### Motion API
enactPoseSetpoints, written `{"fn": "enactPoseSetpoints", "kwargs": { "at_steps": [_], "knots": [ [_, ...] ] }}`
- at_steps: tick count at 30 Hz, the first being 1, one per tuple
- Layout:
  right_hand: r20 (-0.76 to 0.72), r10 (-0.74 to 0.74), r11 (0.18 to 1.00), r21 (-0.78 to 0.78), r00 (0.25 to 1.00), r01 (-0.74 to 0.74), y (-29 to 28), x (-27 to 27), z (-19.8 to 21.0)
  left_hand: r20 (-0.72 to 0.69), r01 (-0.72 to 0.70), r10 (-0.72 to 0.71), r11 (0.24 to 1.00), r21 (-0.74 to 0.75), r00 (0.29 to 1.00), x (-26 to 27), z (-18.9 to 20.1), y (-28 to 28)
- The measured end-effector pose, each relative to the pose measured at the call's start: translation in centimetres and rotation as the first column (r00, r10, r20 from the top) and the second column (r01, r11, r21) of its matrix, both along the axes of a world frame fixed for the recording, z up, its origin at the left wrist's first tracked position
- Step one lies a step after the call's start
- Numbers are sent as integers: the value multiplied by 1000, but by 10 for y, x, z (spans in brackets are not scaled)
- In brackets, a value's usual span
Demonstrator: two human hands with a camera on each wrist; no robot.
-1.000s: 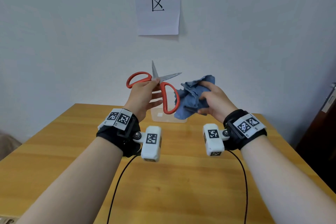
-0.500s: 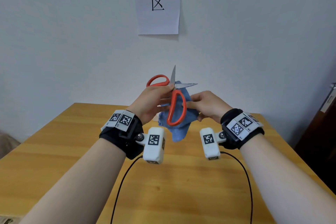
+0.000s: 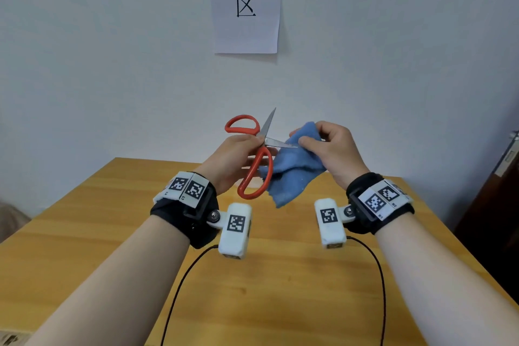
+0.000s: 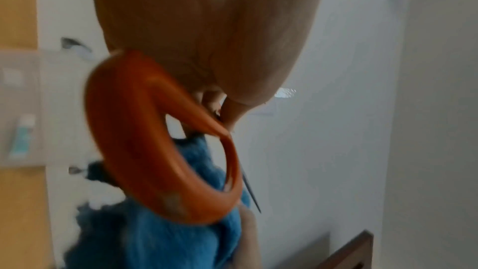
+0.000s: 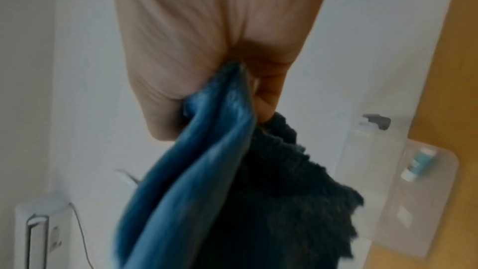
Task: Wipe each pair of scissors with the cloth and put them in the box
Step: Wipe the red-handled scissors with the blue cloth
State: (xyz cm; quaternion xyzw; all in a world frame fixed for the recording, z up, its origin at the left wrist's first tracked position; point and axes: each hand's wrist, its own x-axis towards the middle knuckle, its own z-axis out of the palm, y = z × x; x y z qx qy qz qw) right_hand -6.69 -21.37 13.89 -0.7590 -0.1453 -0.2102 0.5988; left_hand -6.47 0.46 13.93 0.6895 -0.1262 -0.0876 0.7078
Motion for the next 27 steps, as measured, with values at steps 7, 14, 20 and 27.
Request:
{"fn": "enactPoseSetpoints", "kwargs": {
  "at_steps": [7, 14, 20, 27],
  "knots": [
    [-15, 79, 926, -370, 997, -79, 9, -11, 19, 152, -83, 56, 981, 177, 987, -8, 1, -4],
    [-21, 19, 963, -269, 1000, -24, 12, -10, 22, 200, -93, 40, 959, 267, 979, -12, 2, -7],
    [53, 9, 948, -317, 999, 8, 13, -9, 22, 193, -79, 22, 954, 288, 981, -16, 9, -11],
    [49, -50, 913, -404, 998, 66, 19, -8, 17, 296, -129, -12, 884, 450, 955, -18, 7, -16]
  ]
}}
